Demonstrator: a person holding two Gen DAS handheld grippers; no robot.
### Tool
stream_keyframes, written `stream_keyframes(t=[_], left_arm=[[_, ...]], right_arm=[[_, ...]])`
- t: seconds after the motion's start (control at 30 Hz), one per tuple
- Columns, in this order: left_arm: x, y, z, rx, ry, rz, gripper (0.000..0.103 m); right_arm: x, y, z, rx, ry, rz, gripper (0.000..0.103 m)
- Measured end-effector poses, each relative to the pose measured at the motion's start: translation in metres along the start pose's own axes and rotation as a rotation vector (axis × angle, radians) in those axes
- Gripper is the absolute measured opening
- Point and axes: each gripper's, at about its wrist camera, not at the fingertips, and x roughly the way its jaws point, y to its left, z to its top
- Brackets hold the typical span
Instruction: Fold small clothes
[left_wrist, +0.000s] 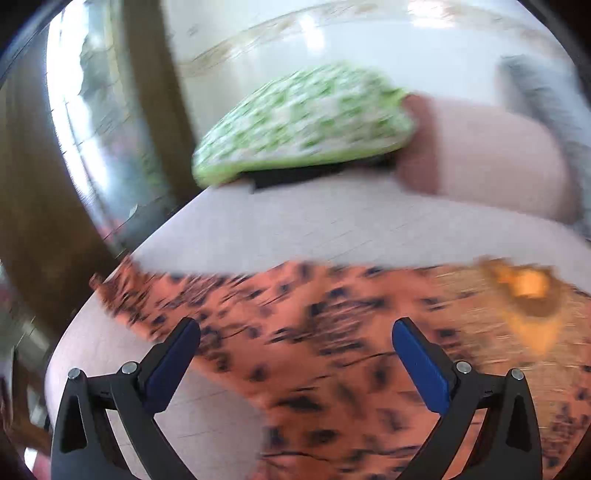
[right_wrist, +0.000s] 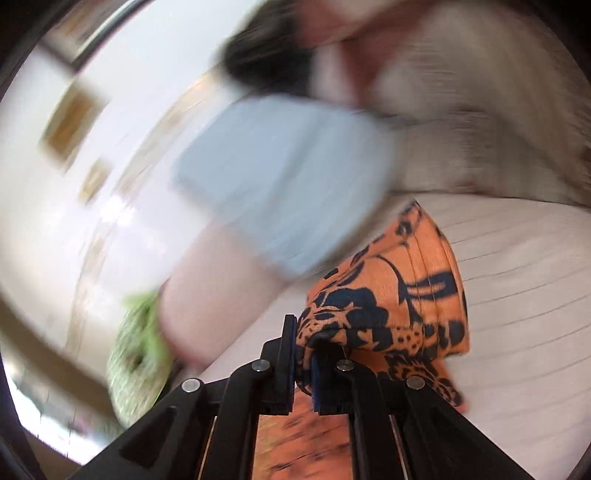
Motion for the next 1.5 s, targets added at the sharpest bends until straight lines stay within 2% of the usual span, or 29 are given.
stream_keyframes(t=[0.07,0.17,0.23,0.3,0.37,0.4,0.47,0.53,0.6,0.7,0.83,0.9,0.93,1.03,1.17,1.2,1.27,1.33,1.37,1.47,1.5], left_arm=[[0.019,0.020,0.008,-0.062,0.083,0.017,0.103],[0.026,0.054,0.023,-0.154,0.056,0.097,0.103],[0.025,0.075,0.031,-0.209,0.032,0.112,0.103],[0.022,0.093,0.038,-0.238,0.008,0.115,0.103],[0.020,0.104,0.040,-0.238,-0.006,0.129,0.103],[0.018,0.109,0.039,-0.235,-0.008,0.136,0.103],[0.021,0.116,0.039,-0.227,0.001,0.137,0.103],[0.024,0.118,0.038,-0.224,0.024,0.118,0.103],[0.026,0.119,0.039,-0.226,0.041,0.078,0.103],[0.026,0.117,0.038,-0.232,0.050,-0.010,0.103],[0.022,0.097,0.037,-0.203,0.077,-0.289,0.103],[0.026,0.074,0.034,-0.158,0.141,-0.442,0.103],[0.030,0.063,0.030,-0.143,0.178,-0.490,0.103],[0.042,0.032,0.020,-0.083,0.257,-0.511,0.098],[0.066,-0.016,0.005,0.029,0.369,-0.524,0.061],[0.070,-0.025,0.001,0.055,0.395,-0.513,0.058],[0.066,-0.040,-0.003,0.125,0.339,-0.454,0.058],[0.063,-0.053,-0.004,0.167,0.339,-0.501,0.048],[0.062,-0.063,-0.005,0.187,0.353,-0.538,0.038],[0.056,-0.088,-0.009,0.284,0.288,-0.473,0.036],[0.054,-0.095,-0.010,0.297,0.273,-0.470,0.030]], right_arm=[[0.014,0.052,-0.032,-0.085,0.041,0.035,0.006],[0.051,0.128,-0.106,-0.262,0.146,0.012,0.006],[0.085,0.170,-0.168,-0.416,0.241,-0.052,0.009],[0.116,0.204,-0.244,-0.630,0.370,-0.137,0.010],[0.134,0.219,-0.304,-0.790,0.443,-0.192,0.010],[0.139,0.224,-0.336,-0.914,0.440,-0.240,0.010],[0.140,0.228,-0.378,-1.129,0.389,-0.311,0.011],[0.134,0.226,-0.396,-1.235,0.373,-0.314,0.012],[0.122,0.221,-0.395,-1.244,0.373,-0.289,0.014],[0.100,0.212,-0.374,-1.172,0.388,-0.191,0.015],[0.071,0.196,-0.347,-1.079,0.386,-0.135,0.015],[0.049,0.181,-0.330,-1.008,0.363,-0.174,0.015],[0.043,0.167,-0.319,-0.967,0.353,-0.195,0.015],[0.020,0.124,-0.288,-0.841,0.316,-0.240,0.015],[0.004,0.049,-0.237,-0.590,0.266,-0.253,0.015],[0.004,0.036,-0.228,-0.558,0.255,-0.265,0.015],[0.007,0.015,-0.213,-0.516,0.244,-0.265,0.015],[0.007,-0.002,-0.201,-0.457,0.231,-0.245,0.015],[0.009,-0.012,-0.197,-0.414,0.227,-0.237,0.015],[0.017,-0.031,-0.186,-0.240,0.276,-0.184,0.015],[0.021,-0.032,-0.184,-0.211,0.289,-0.164,0.015]])
